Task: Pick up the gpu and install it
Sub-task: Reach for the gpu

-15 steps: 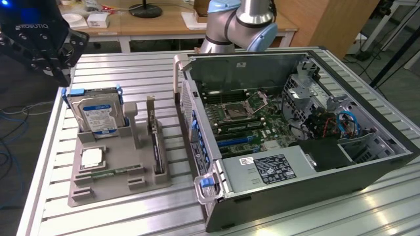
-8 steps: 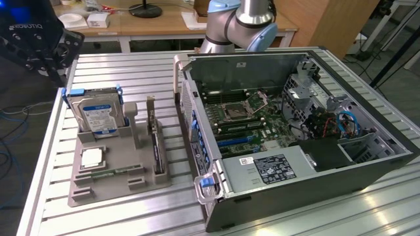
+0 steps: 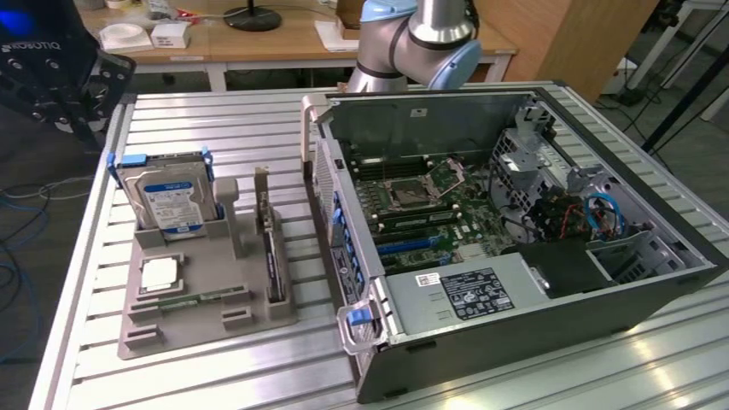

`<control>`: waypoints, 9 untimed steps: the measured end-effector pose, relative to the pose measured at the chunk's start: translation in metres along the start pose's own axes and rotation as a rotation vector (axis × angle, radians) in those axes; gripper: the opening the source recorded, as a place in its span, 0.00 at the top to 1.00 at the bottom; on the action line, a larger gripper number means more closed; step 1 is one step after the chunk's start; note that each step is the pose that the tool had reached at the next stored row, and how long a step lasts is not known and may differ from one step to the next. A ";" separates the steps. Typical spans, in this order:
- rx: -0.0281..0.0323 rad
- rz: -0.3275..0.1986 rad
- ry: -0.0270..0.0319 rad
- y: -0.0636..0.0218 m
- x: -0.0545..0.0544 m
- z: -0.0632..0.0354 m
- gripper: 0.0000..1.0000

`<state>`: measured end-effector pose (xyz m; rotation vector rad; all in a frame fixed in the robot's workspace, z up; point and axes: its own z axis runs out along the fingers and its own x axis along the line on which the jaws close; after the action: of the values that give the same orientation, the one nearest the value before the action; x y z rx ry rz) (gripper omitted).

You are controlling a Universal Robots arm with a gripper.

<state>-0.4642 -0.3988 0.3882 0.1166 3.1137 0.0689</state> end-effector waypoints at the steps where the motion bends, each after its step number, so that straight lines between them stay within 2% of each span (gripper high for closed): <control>1: 0.0000 0.000 0.0000 -0.0001 0.001 0.0000 0.89; 9: 0.0000 0.000 0.0000 -0.0008 0.010 -0.0002 0.89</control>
<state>-0.4739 -0.3989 0.3881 0.1165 3.1137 0.0688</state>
